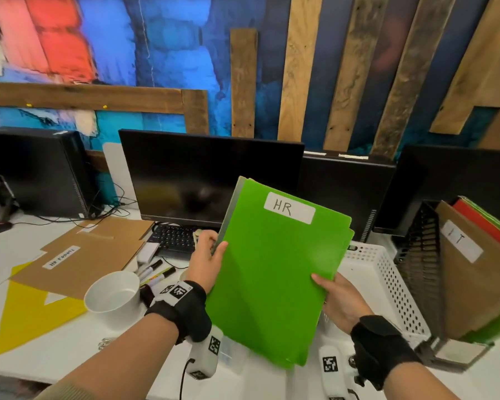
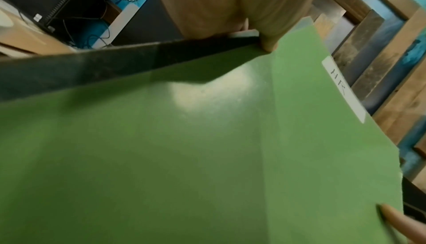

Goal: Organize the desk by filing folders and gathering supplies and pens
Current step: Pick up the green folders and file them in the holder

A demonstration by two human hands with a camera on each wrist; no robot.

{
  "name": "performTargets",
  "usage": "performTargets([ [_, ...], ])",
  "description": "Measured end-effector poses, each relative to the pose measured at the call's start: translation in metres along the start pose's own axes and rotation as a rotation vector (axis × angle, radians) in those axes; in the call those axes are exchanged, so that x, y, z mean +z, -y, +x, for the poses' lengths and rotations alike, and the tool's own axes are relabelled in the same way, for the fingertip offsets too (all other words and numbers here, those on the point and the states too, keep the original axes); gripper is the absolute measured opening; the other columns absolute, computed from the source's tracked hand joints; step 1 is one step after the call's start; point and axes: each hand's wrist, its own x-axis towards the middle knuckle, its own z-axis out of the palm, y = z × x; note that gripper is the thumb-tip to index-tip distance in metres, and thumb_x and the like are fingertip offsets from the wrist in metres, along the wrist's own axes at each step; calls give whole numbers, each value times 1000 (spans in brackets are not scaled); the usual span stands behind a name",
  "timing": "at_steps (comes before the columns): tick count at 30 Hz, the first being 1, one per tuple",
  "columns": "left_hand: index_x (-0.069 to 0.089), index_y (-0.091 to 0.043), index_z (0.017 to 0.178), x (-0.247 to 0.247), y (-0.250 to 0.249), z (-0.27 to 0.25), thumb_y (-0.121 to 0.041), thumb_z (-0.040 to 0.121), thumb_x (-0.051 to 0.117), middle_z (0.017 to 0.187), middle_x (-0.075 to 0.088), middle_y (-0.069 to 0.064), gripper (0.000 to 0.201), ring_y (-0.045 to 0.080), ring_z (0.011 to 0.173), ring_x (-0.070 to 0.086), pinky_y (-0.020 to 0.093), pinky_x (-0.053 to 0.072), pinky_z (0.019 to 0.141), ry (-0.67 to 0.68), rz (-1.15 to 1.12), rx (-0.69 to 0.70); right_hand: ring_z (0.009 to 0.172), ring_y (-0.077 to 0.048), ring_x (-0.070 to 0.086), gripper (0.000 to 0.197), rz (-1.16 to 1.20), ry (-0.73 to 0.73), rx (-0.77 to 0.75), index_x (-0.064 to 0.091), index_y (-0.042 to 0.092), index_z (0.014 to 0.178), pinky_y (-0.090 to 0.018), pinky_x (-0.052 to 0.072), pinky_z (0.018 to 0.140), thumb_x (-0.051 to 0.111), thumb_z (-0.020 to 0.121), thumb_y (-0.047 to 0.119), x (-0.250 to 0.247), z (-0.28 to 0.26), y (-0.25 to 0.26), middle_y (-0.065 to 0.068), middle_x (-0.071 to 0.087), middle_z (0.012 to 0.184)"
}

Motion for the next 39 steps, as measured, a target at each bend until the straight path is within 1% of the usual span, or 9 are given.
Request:
performTargets([
  [4,44,-16,117,-3,3,9,-10,93,53,102,62,11,26,24,96,59,44,45,94,44,-111,-82,118,-35,56,40,20,-33,-49,50,6,128,-53,40,103,52,88,2,11,2,5,-17,60,128],
  [7,47,-20,111,-5,2,11,-8,91,57,107,61,2,26,20,101,59,39,47,96,158,-114,-108,118,-35,57,47,-13,-69,-86,51,7,127,-55,39,104,58,81,6,15,2,15,-15,61,126],
  [14,45,-16,113,-3,10,21,9,86,55,106,59,-2,38,23,106,56,48,47,97,213,-214,-113,113,-32,60,34,-31,-135,-89,55,4,124,-48,45,99,54,90,4,24,-16,9,-16,64,121],
  [17,46,-17,111,8,9,15,8,86,56,108,61,2,37,24,108,57,50,46,97,247,-237,-84,113,-29,61,40,-47,-162,-79,56,8,125,-48,46,99,59,85,14,20,-31,-2,-11,65,121],
  [22,49,-17,117,43,5,8,4,85,60,114,61,2,40,20,113,57,38,45,101,298,-249,-73,108,-28,65,55,4,-201,-157,57,12,121,-43,55,88,71,69,22,-2,-59,-2,-10,67,118],
  [25,48,-18,126,66,1,7,-3,86,62,121,59,0,45,16,115,55,39,43,104,329,-204,-83,103,-27,67,40,-24,-280,-244,59,12,118,-42,54,90,65,79,12,-10,-72,6,-10,70,113],
  [29,38,-18,140,101,-15,3,-12,89,61,131,55,-2,56,16,121,51,42,41,106,404,-129,-99,114,-24,61,77,-168,-387,-338,58,20,121,-51,42,103,83,55,52,-30,-94,24,-4,67,120],
  [33,42,-13,137,144,-49,-6,-15,89,60,135,53,6,51,22,124,50,33,39,105,488,33,-18,110,-23,63,26,-294,-510,-441,63,27,109,-51,45,101,64,86,15,-59,-117,51,-1,69,115],
  [39,55,-8,123,203,-88,-25,-16,86,62,131,52,13,38,26,120,51,32,39,105,536,193,96,105,-26,65,21,-361,-701,-573,64,22,108,-51,48,97,59,90,13,-95,-140,95,-6,69,112],
])
